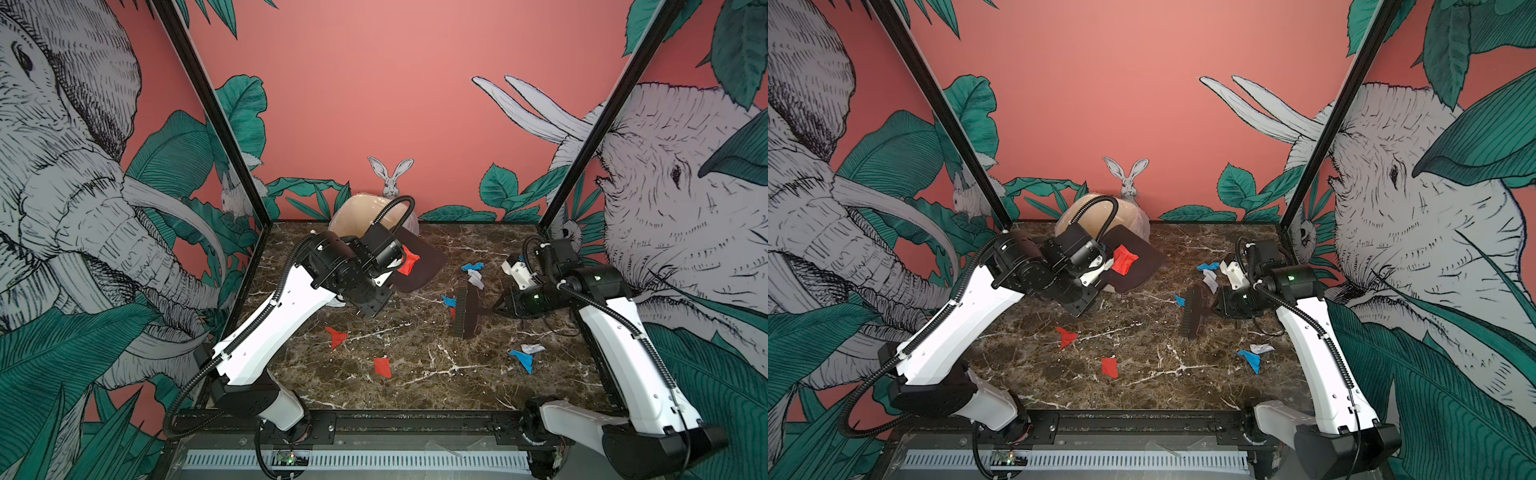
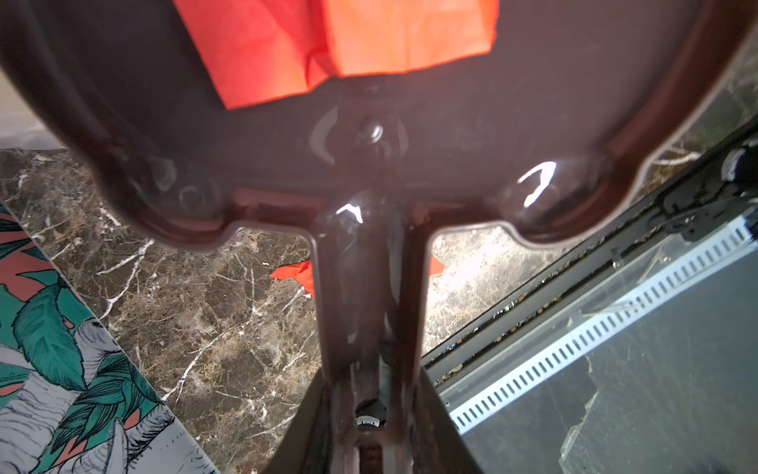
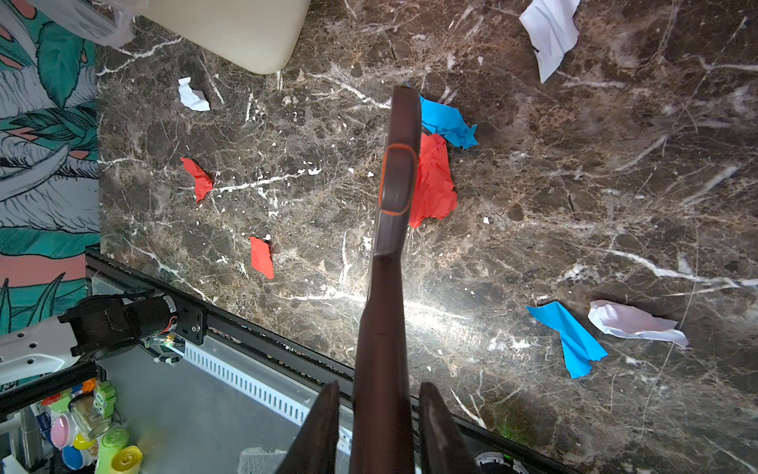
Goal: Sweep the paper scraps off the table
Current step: 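Lift the maroon dustpan with the left gripper toward the cream bin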
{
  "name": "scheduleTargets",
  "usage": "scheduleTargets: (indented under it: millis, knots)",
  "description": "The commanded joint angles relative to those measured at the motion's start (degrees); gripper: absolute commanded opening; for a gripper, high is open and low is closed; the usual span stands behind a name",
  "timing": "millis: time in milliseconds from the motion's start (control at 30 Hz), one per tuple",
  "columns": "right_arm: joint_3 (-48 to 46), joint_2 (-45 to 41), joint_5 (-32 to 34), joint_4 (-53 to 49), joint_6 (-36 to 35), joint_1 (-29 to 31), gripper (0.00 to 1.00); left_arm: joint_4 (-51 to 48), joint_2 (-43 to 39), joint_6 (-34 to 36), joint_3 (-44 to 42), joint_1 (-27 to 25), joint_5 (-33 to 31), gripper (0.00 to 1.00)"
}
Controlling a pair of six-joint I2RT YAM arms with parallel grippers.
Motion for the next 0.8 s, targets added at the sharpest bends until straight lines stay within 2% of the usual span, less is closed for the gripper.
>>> scheduleTargets:
  millis: [0,400,767]
  knots:
    - [0.28,-0.65,-2.29,1.81,-0.48,-0.21,0.00,-10.71,0.08,-0.22,3.12,3.50,-1.14,0.00]
    - [0.90,0.16,-4.46,1.59,-1.44,-0.35,0.00,-9.40,1.18,3.73,5.27,21.18,1.05,0.00]
    - [-0.23,0.17,-6.96,3.46,-1.62,-0.34,0.00,-9.84,8.27,4.43,11.61,26.93,-8.81,0.00]
